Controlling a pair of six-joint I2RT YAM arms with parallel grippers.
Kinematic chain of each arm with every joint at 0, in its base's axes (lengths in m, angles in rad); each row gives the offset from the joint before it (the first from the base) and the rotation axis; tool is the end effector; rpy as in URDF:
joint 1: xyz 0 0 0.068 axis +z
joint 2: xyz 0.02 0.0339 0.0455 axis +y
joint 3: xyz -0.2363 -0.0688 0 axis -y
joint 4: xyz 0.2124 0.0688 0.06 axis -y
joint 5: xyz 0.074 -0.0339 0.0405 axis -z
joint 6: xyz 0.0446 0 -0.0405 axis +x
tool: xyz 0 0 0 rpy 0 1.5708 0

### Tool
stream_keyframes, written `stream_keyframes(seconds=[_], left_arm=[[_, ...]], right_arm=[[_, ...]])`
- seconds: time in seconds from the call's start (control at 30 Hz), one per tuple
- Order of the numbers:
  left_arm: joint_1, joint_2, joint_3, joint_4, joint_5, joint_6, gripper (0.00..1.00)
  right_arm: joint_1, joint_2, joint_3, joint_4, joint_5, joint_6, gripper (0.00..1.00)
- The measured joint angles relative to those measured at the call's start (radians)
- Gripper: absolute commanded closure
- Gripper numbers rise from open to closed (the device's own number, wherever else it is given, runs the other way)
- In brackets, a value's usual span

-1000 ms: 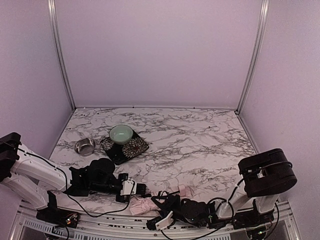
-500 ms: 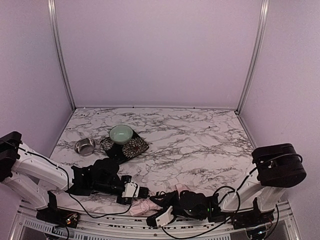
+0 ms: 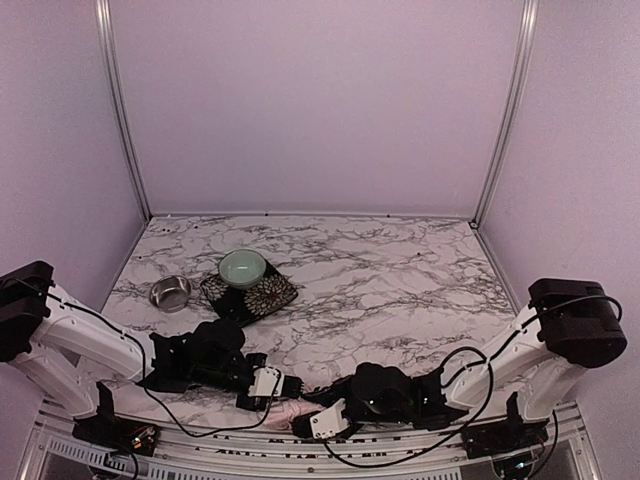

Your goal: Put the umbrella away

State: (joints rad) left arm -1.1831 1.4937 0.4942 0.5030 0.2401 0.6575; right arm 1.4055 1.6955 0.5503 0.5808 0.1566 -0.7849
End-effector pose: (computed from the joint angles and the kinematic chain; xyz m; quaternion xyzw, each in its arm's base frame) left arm 0.0924 -0.2542 0.1470 0.7159 0.4678 -0.2313 0.4638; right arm 0.0548 0.2864 0.1161 -0.7592 0.4334 0.0815 0.4787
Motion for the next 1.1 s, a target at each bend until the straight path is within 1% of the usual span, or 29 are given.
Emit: stream_keyframes(seconds=[0.13,0.2,0.3,0.43,0.6,0.7,0.87,0.97,1.0,1.03,1.07,1.1], left_arm=[[0.002,0.013,-0.005,0.024,-0.022,-0.029,1.0],[0.023,0.024,-0.011,0.062,-0.015,-0.069,1.0],[0.086,0.066,-0.011,0.128,0.017,-0.14,1.0],[0.151,0.168,0.006,0.206,0.046,-0.19,1.0],[0.177,0.328,0.101,0.241,0.085,-0.194,1.0],[0.176,0.393,0.147,0.249,0.097,-0.185,1.0],[0.171,0.426,0.179,0.268,0.096,-0.16,1.0],[0.166,0.437,0.18,0.292,0.067,-0.154,1.0],[0.164,0.439,0.18,0.298,0.051,-0.153,0.99],[0.164,0.439,0.18,0.302,0.031,-0.154,0.91],[0.168,0.439,0.18,0.305,0.011,-0.155,0.8],[0.17,0.439,0.18,0.31,-0.023,-0.154,0.74]], right_arm=[[-0.008,-0.008,0.012,-0.039,-0.011,0.03,1.0],[-0.015,-0.029,0.017,-0.079,-0.031,0.035,1.0],[-0.043,-0.081,0.049,-0.214,-0.1,0.042,1.0],[-0.069,-0.091,0.123,-0.378,-0.151,0.068,1.0],[-0.08,-0.057,0.196,-0.499,-0.169,0.106,1.0],[-0.092,-0.04,0.227,-0.55,-0.189,0.128,1.0],[-0.115,-0.018,0.267,-0.609,-0.228,0.15,1.0],[-0.128,0.003,0.293,-0.636,-0.24,0.159,1.0],[-0.135,0.017,0.312,-0.649,-0.244,0.162,1.0],[-0.144,0.033,0.329,-0.663,-0.246,0.166,1.0],[-0.151,0.045,0.34,-0.673,-0.244,0.169,1.0],[-0.161,0.052,0.349,-0.68,-0.25,0.172,1.0]])
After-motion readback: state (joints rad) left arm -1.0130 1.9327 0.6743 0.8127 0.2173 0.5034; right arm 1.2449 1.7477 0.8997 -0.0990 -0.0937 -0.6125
